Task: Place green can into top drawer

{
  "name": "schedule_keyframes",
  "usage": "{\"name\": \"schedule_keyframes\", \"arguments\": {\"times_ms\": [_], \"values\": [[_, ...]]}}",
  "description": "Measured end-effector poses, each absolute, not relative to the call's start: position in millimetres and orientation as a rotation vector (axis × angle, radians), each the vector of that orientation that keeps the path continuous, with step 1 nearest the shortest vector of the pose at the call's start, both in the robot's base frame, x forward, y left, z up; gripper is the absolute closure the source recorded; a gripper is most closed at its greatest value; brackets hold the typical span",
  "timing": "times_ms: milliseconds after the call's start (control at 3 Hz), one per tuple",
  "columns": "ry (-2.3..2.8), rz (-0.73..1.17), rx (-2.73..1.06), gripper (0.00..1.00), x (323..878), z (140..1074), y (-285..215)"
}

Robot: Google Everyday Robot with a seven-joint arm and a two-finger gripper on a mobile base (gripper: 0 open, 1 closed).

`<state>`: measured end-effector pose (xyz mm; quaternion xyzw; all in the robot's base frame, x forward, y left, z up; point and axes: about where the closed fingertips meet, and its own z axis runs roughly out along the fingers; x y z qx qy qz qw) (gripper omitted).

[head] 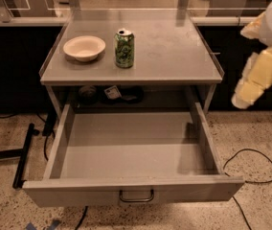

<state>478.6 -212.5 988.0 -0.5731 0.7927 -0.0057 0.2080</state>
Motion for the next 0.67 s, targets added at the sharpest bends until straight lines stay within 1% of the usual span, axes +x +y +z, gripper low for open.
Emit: {"name": "schedule_keyframes", "arguments": {"times_ms": [333,667], "values": [[2.176,0.086,-1.502,0.0,518,994,-197],[2.138,0.23,-1.361,0.0,554,996,-169]]}}
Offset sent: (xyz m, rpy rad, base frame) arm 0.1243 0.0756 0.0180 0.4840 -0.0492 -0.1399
